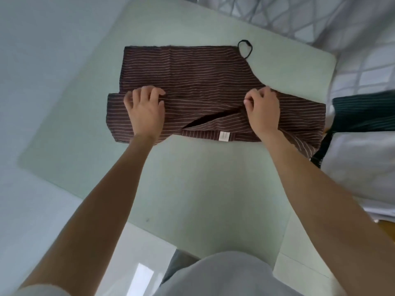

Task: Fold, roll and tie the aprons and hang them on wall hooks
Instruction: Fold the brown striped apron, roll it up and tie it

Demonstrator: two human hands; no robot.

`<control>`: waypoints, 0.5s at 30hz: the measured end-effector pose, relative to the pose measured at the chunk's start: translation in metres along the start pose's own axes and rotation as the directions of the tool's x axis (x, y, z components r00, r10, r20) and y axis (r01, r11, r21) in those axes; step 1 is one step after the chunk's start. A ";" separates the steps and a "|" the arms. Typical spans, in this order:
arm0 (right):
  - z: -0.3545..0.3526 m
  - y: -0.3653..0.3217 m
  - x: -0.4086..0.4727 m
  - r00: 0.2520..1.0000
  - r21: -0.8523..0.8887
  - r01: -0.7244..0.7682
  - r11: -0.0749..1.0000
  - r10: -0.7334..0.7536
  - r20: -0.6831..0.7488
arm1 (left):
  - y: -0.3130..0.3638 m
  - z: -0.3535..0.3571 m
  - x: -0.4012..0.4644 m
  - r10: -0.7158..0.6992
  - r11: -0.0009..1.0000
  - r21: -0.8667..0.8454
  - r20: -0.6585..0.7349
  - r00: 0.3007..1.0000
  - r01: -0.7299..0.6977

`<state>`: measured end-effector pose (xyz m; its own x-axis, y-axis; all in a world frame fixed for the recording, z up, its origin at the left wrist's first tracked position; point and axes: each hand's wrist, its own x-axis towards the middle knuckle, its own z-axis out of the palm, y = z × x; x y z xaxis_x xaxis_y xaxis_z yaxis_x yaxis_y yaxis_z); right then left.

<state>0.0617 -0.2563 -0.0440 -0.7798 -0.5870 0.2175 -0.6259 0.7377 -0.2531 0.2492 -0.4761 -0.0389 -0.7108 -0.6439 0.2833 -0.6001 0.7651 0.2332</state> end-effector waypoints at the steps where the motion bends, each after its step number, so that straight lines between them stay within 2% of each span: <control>1: 0.004 -0.002 -0.004 0.999 0.042 0.040 0.998 -0.040 0.003 | 0.000 0.003 -0.002 0.015 0.999 -0.039 0.019 1.000 -0.015; 3: 0.016 -0.002 -0.020 0.987 0.065 0.144 0.987 -0.149 0.066 | -0.002 0.014 -0.018 0.111 0.987 -0.123 0.094 0.989 -0.099; 6: 0.036 0.003 -0.039 0.929 0.038 0.220 0.975 -0.221 0.297 | -0.009 0.033 -0.047 0.251 0.962 -0.186 0.297 0.921 -0.202; 8: 0.041 0.002 -0.041 0.915 0.039 0.157 0.987 -0.160 0.370 | -0.017 0.041 -0.054 0.227 0.971 -0.155 0.385 0.895 -0.180; 10: 0.041 -0.001 -0.032 0.924 0.037 0.115 0.993 -0.121 0.362 | -0.024 0.044 -0.050 0.169 0.981 -0.159 0.398 0.902 -0.113; 13: 0.036 -0.002 -0.017 0.886 -0.054 0.215 0.975 -0.172 0.431 | -0.035 0.040 -0.042 0.142 0.982 -0.176 0.405 0.903 -0.075; 15: 0.031 0.001 -0.015 0.886 -0.052 0.220 0.974 -0.178 0.427 | -0.042 0.033 -0.044 0.132 0.981 -0.186 0.396 0.909 -0.061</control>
<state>0.0727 -0.2565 -0.0767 -0.5851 -0.7940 -0.1651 -0.7808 0.6065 -0.1498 0.2937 -0.4804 -0.0919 -0.8705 -0.4857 -0.0799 -0.4764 0.7906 0.3846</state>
